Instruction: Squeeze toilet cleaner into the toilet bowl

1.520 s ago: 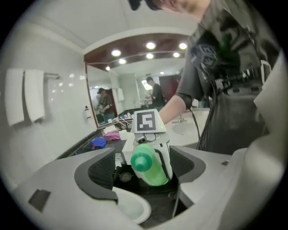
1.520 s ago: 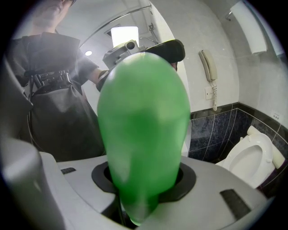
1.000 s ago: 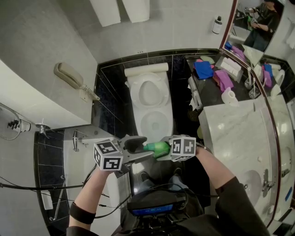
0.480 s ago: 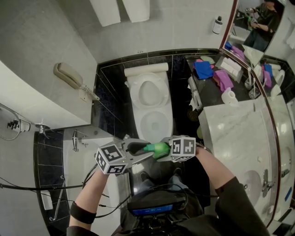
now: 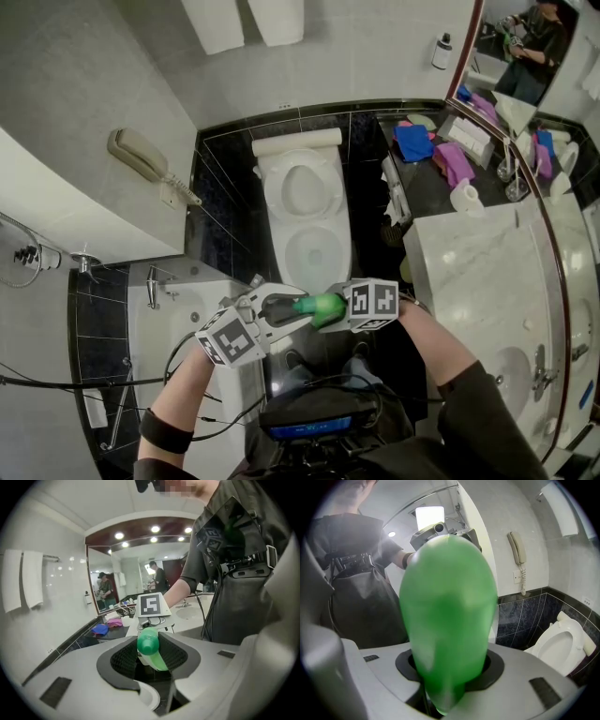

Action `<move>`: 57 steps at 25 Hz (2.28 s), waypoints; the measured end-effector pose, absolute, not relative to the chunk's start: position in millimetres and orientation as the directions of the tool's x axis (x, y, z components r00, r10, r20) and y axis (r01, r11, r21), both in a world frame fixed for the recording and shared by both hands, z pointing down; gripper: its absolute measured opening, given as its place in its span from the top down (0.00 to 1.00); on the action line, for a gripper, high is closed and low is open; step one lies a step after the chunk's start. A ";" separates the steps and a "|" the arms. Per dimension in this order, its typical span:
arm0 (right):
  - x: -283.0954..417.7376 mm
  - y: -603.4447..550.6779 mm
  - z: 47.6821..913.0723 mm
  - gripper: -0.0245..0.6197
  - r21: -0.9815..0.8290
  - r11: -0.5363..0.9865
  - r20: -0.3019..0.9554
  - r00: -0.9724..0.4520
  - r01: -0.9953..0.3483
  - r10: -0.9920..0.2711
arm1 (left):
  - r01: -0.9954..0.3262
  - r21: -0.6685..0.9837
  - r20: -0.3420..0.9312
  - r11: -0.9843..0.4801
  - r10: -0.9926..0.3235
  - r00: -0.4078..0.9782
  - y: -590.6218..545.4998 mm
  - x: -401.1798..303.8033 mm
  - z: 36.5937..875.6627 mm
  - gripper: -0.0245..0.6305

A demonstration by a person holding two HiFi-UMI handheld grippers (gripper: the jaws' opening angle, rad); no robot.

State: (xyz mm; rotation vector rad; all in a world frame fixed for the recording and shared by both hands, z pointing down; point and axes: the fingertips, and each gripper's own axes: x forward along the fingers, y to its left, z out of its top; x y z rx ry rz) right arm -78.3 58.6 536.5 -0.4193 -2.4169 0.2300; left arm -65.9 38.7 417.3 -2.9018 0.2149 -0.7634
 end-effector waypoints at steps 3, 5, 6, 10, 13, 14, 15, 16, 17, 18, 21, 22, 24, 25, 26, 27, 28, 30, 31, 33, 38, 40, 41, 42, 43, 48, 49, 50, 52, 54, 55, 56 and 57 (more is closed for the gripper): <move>-77.9 60.9 530.0 0.67 -0.279 0.933 0.593 -0.723 0.228 0.354 | -0.120 -0.166 0.485 -0.979 -0.187 0.854 37.5 -66.4 421.0 0.77; -77.8 57.6 531.0 0.67 -0.270 0.940 0.596 -0.730 0.209 0.334 | -0.137 -0.183 0.477 -0.973 -0.210 0.854 34.3 -64.3 417.6 0.75; -77.2 54.9 532.7 0.67 -0.262 0.945 0.598 -0.735 0.196 0.319 | -0.145 -0.192 0.468 -0.971 -0.221 0.856 32.4 -62.3 413.8 0.74; -72.9 42.6 535.6 0.66 -0.235 0.963 0.610 -0.752 0.130 0.250 | -0.248 -0.157 0.430 -0.956 -0.292 0.854 21.6 -68.4 408.2 0.72; -67.9 29.7 537.9 0.66 -0.200 0.978 0.624 -0.763 0.054 0.169 | -0.326 -0.126 0.408 -0.937 -0.348 0.844 13.3 -80.0 413.0 0.72; -67.2 26.7 536.3 0.66 -0.192 0.981 0.621 -0.770 0.032 0.147 | -0.348 -0.115 0.402 -0.930 -0.364 0.840 11.0 -84.0 415.6 0.72; -66.1 23.4 535.5 0.66 -0.182 0.983 0.618 -0.776 0.012 0.124 | -0.373 -0.102 0.398 -0.922 -0.381 0.834 8.8 -87.6 418.2 0.72; -64.5 19.9 534.4 0.66 -0.172 0.985 0.616 -0.781 -0.010 0.100 | -0.399 -0.088 0.397 -0.913 -0.400 0.826 6.4 -90.7 420.7 0.72; -62.8 16.8 531.8 0.66 -0.165 0.986 0.616 -0.784 -0.035 0.076 | -0.431 -0.072 0.396 -0.900 -0.422 0.816 3.5 -93.6 422.9 0.73; -61.2 13.4 528.6 0.66 -0.158 0.985 0.615 -0.787 -0.065 0.047 | -0.471 -0.055 0.393 -0.881 -0.452 0.800 0.1 -97.4 424.9 0.76; -55.6 0.4 522.4 0.66 -0.128 0.976 0.601 -0.796 -0.176 -0.065 | -0.591 -0.035 0.384 -0.806 -0.556 0.737 -11.9 -117.7 439.2 0.93; -52.9 -4.0 521.3 0.66 -0.119 0.970 0.594 -0.798 -0.214 -0.103 | -0.619 -0.032 0.378 -0.785 -0.583 0.719 -14.7 -123.5 443.3 0.96; -44.4 -14.3 522.7 0.66 -0.092 0.954 0.581 -0.793 -0.284 -0.180 | -0.668 -0.022 0.370 -0.744 -0.627 0.686 -19.5 -132.9 449.5 0.96; -38.7 -20.2 524.8 0.66 -0.074 0.945 0.577 -0.787 -0.318 -0.220 | -0.691 -0.014 0.371 -0.722 -0.646 0.667 -21.5 -137.1 452.0 0.96; -33.5 -25.1 525.0 0.66 -0.061 0.933 0.572 -0.779 -0.354 -0.258 | -0.714 -0.005 0.373 -0.700 -0.664 0.649 -23.2 -141.1 454.8 0.96; -29.8 -28.2 521.9 0.66 -0.057 0.919 0.564 -0.772 -0.390 -0.293 | -0.736 0.005 0.375 -0.677 -0.681 0.629 -24.5 -145.2 458.4 0.96; -27.0 -29.5 517.5 0.66 -0.060 0.904 0.553 -0.768 -0.424 -0.324 | -0.758 0.011 0.377 -0.652 -0.700 0.607 -25.2 -149.2 463.1 0.96; -19.4 -31.9 514.4 0.66 -0.064 0.871 0.528 -0.758 -0.486 -0.384 | -0.793 0.020 0.378 -0.609 -0.729 0.570 -25.4 -154.1 472.1 0.96; -15.4 -33.1 515.3 0.66 -0.065 0.856 0.518 -0.750 -0.514 -0.411 | -0.806 0.027 0.376 -0.592 -0.741 0.557 -25.2 -155.5 475.8 0.96; -9.3 -32.4 516.9 0.66 -0.073 0.827 0.508 -0.734 -0.558 -0.450 | -0.824 0.039 0.376 -0.565 -0.756 0.536 -23.4 -157.8 483.3 0.96; 4.4 -27.7 528.2 0.66 -0.086 0.773 0.506 -0.696 -0.629 -0.510 | -0.848 0.063 0.388 -0.526 -0.770 0.506 -17.5 -161.6 499.3 0.96; 8.6 -26.2 535.5 0.66 -0.083 0.764 0.511 -0.686 -0.639 -0.518 | -0.852 0.070 0.386 -0.519 -0.773 0.503 -15.9 -162.4 499.7 0.96; 9.9 -24.9 538.0 0.66 -0.084 0.761 0.513 -0.683 -0.643 -0.520 | -0.854 0.070 0.386 -0.516 -0.775 0.500 -15.1 -163.7 500.6 0.96; 10.0 -23.3 538.8 0.66 -0.087 0.759 0.515 -0.682 -0.645 -0.520 | -0.856 0.069 0.387 -0.512 -0.777 0.496 -14.4 -165.0 502.0 0.96; 9.1 -21.7 538.2 0.66 -0.094 0.757 0.515 -0.682 -0.646 -0.518 | -0.858 0.070 0.388 -0.508 -0.779 0.493 -13.8 -166.0 503.1 0.96; 8.7 -19.1 541.1 0.66 -0.107 0.754 0.518 -0.683 -0.648 -0.514 | -0.864 0.070 0.389 -0.499 -0.784 0.485 -11.7 -165.7 506.2 0.96; 8.5 -19.1 540.9 0.66 -0.108 0.755 0.517 -0.685 -0.647 -0.513 | -0.862 0.065 0.392 -0.502 -0.782 0.485 -11.0 -164.5 506.5 0.96; 8.3 -19.1 540.7 0.66 -0.110 0.756 0.515 -0.687 -0.646 -0.513 | -0.861 0.060 0.396 -0.505 -0.780 0.485 -10.1 -163.3 506.9 0.96; 7.6 -18.7 539.8 0.66 -0.115 0.758 0.513 -0.691 -0.642 -0.508 | -0.860 0.053 0.406 -0.508 -0.776 0.484 -8.4 -161.0 508.2 0.96; 8.5 -18.5 542.0 0.66 -0.115 0.760 0.514 -0.693 -0.639 -0.505 | -0.859 0.052 0.411 -0.509 -0.773 0.483 -7.4 -159.1 509.9 0.96; 10.7 -18.9 545.5 0.66 -0.111 0.761 0.515 -0.692 -0.640 -0.506 | -0.860 0.053 0.411 -0.508 -0.774 0.483 -7.2 -158.0 510.0 0.96; 12.5 -18.8 547.8 0.66 -0.110 0.761 0.515 -0.692 -0.639 -0.507 | -0.860 0.055 0.409 -0.507 -0.775 0.482 -7.0 -156.7 509.8 0.96; 13.2 -18.1 547.7 0.66 -0.113 0.762 0.514 -0.694 -0.637 -0.504 | -0.861 0.058 0.408 -0.505 -0.775 0.482 -6.8 -155.3 509.6 0.96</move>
